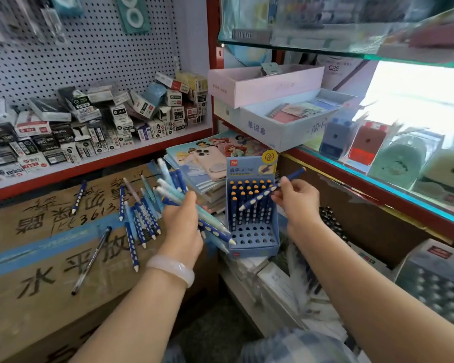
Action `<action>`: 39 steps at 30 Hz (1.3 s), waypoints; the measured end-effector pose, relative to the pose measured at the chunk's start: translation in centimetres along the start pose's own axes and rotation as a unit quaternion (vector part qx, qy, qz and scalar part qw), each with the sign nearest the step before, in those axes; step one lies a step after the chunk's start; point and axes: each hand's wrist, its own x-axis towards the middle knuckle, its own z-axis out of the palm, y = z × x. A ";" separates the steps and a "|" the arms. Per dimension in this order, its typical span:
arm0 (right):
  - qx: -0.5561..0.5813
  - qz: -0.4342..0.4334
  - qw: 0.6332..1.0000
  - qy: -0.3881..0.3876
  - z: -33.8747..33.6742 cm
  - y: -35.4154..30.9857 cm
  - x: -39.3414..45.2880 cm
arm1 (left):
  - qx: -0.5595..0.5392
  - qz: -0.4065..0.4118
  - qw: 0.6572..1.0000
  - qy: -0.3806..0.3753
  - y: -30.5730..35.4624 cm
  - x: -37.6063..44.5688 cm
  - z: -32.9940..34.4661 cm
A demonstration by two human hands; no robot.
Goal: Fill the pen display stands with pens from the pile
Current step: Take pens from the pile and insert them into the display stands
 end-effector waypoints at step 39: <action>-0.142 -0.090 0.953 -0.251 3.4 1.8 -2.3 | 0.189 0.011 0.944 -0.270 -0.9 0.1 -0.6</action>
